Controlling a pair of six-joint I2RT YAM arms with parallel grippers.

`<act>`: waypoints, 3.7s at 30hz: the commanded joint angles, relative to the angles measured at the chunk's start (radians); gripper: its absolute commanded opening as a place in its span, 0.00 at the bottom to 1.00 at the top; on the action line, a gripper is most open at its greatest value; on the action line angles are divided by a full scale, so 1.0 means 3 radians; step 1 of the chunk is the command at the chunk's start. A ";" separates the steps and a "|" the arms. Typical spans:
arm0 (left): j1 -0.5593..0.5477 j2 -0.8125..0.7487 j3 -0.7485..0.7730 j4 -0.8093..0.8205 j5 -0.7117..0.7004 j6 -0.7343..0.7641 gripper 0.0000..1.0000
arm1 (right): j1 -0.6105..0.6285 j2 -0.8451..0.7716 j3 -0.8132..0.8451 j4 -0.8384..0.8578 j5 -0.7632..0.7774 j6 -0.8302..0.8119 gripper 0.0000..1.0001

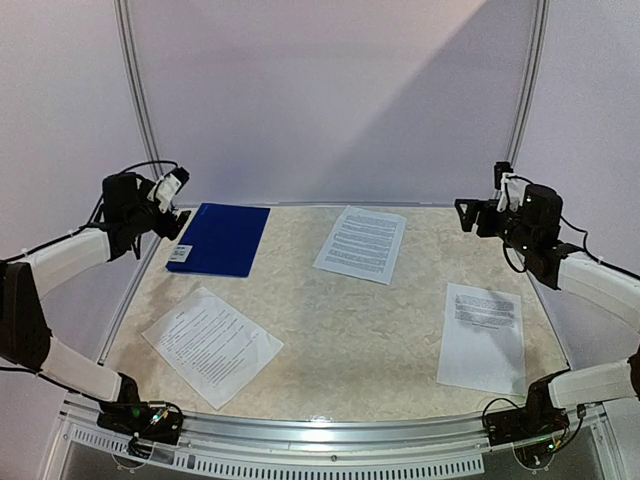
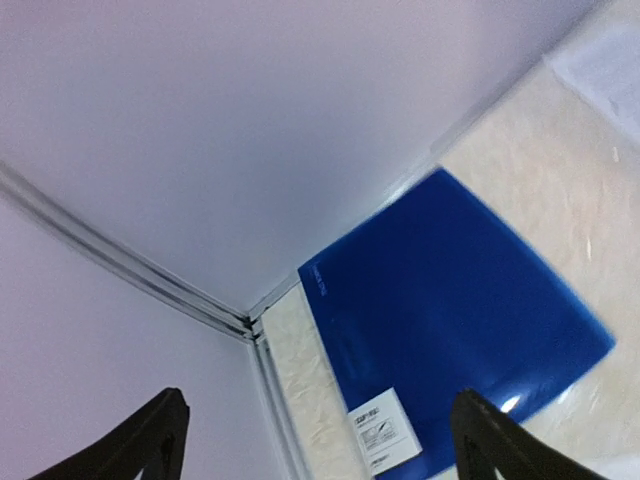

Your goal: Put the files into the folder

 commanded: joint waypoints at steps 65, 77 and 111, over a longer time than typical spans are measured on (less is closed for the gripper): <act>-0.0128 0.2070 -0.0266 0.1581 -0.1044 0.3473 0.55 | 0.0781 0.0559 0.0636 -0.0175 -0.0322 0.0069 0.99; -0.0238 0.2283 -0.0258 0.2594 -0.1098 0.3166 0.19 | 0.0816 0.0683 0.0693 -0.0086 -0.0420 0.0141 0.99; -0.1332 0.0397 0.0831 -0.2126 -0.1029 -0.0525 0.00 | 0.2059 0.3351 0.1949 0.0736 -0.1171 0.3821 0.94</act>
